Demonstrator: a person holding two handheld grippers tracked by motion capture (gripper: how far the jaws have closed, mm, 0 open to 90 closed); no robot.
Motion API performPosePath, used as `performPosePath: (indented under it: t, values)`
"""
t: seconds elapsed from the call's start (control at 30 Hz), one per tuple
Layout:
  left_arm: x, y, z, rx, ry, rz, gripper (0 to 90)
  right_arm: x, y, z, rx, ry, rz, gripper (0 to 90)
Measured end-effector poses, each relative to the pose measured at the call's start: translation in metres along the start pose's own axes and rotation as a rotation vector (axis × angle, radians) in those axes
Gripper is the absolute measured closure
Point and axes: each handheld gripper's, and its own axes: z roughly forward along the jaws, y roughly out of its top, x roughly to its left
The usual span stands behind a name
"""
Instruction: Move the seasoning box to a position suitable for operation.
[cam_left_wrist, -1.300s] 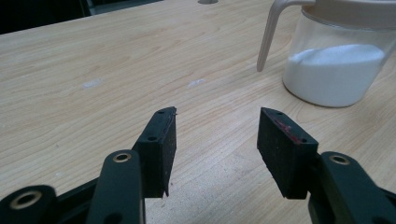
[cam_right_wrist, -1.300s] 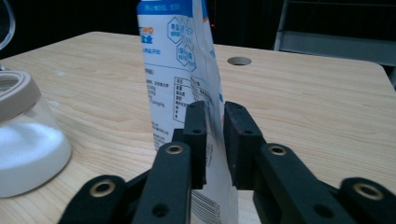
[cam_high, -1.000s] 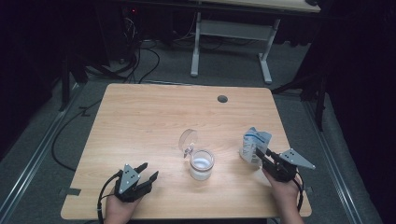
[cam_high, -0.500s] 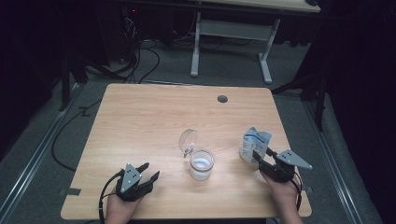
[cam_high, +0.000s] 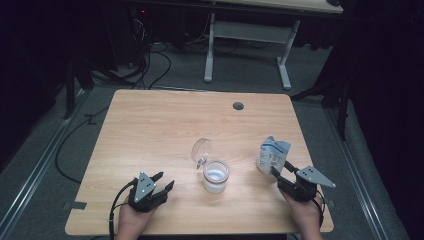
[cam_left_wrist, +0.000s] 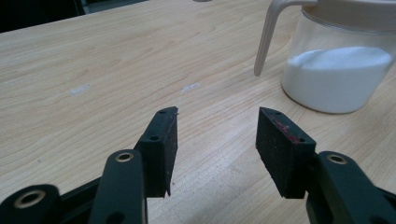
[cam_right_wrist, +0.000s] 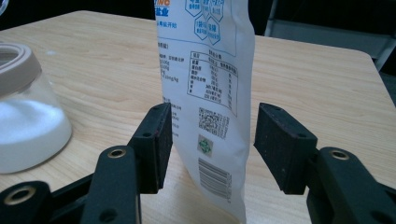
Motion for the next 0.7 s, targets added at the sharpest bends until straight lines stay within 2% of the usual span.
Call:
performPosePath:
  t: [0.3, 0.7]
  values:
    - [0.0, 0.005, 0.01, 0.001, -0.003, -0.018, 51.1, 0.007, -0.004, -0.013, 0.007, -0.016, -0.004, 46.7]
    - [-0.002, 0.012, 0.025, 0.016, -0.021, -0.053, 51.6, 0.02, -0.007, -0.025, 0.013, -0.008, -0.038, 48.3]
